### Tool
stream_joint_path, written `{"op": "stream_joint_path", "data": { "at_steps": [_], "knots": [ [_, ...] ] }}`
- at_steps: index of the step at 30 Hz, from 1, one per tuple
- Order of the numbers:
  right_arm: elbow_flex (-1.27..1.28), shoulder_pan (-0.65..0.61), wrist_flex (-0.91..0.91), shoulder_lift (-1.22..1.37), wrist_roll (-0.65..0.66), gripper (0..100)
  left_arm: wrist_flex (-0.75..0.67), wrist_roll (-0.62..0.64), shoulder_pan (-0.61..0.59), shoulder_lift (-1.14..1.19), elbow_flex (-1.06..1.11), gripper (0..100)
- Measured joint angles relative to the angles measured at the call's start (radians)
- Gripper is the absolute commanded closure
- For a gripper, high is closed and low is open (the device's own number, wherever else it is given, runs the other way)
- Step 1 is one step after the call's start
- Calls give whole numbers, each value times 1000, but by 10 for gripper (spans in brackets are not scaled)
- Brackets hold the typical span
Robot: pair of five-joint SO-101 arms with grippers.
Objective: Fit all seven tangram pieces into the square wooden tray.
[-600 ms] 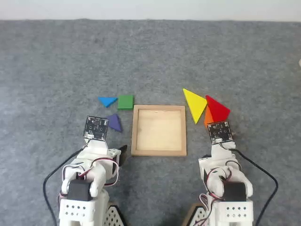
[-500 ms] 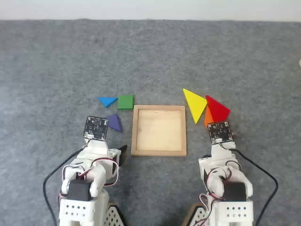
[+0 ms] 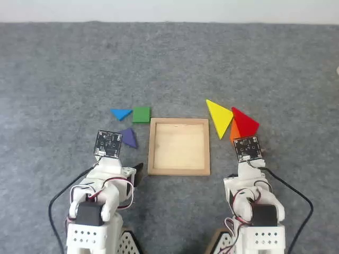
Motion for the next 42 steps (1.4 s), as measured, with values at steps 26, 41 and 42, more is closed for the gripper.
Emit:
{"op": "stream_joint_path", "data": {
  "at_steps": [26, 41, 42],
  "knots": [
    [0, -2, 0, 0, 0, 987, 0, 0, 0, 0, 0, 762],
    [0, -57, -6, 0, 75, 986, 0, 0, 0, 0, 0, 762],
    [0, -28, -21, 0, 126, 986, 0, 0, 0, 0, 0, 762]
  ]
}}
